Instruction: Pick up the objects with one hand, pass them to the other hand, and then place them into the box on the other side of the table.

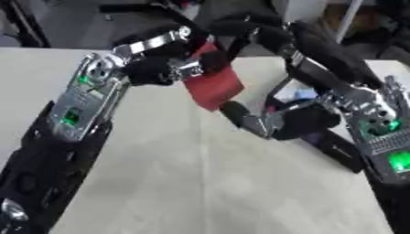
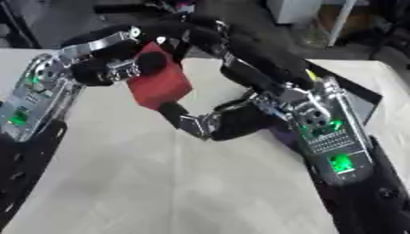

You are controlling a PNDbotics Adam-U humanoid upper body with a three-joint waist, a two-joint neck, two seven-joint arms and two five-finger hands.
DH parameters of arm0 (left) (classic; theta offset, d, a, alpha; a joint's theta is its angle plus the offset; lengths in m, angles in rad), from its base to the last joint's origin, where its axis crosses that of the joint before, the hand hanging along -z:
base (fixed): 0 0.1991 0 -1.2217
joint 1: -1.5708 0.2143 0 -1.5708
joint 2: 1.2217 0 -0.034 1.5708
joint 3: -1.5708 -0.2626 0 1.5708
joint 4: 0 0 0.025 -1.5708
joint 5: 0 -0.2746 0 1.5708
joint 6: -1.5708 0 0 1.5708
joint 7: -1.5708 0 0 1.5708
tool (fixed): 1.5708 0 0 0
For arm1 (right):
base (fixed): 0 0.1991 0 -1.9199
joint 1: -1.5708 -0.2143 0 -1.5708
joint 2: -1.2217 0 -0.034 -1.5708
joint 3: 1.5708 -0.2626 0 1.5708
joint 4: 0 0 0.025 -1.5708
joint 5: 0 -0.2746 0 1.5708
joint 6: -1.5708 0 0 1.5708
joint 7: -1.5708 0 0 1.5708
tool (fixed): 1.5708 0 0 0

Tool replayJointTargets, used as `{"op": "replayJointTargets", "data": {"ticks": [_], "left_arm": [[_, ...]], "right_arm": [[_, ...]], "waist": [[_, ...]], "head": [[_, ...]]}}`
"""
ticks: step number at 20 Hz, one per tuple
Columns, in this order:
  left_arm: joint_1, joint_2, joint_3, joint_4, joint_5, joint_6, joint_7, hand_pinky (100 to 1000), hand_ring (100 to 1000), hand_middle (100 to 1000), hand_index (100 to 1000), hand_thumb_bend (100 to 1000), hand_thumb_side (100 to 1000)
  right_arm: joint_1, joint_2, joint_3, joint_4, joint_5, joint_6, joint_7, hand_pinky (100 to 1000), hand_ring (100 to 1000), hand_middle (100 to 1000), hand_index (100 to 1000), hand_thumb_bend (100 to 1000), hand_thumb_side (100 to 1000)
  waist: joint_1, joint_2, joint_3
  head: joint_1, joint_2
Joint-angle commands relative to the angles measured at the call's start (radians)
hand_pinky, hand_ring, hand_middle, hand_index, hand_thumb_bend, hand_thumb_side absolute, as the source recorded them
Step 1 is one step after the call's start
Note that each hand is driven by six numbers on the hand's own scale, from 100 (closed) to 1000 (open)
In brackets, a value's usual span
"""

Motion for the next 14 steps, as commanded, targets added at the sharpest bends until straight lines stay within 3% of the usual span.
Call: {"op": "replayJointTargets", "data": {"ticks": [1, 7, 14], "left_arm": [[-0.025, 0.006, -0.004, -0.019, -0.009, -0.011, -0.003, 671, 460, 368, 502, 100, 598], [-0.024, 0.015, -0.008, -0.017, -0.057, -0.046, 0.004, 670, 461, 367, 502, 100, 578], [-0.022, 0.019, -0.009, -0.008, -0.093, -0.069, 0.007, 672, 462, 367, 504, 100, 570]], "right_arm": [[-0.013, -0.014, 0.000, -0.003, 0.040, -0.034, 0.038, 954, 897, 919, 948, 269, 493], [-0.017, -0.015, 0.001, -0.003, 0.118, -0.081, 0.074, 994, 933, 955, 932, 293, 475], [-0.018, -0.015, -0.003, -0.003, 0.162, -0.100, 0.080, 1000, 970, 992, 919, 303, 413]], "waist": [[0.004, -0.013, -0.002], [0.005, -0.014, -0.003], [0.004, -0.014, -0.002]], "head": [[0.002, -0.007], [0.002, -0.005], [0.002, -0.004]]}}
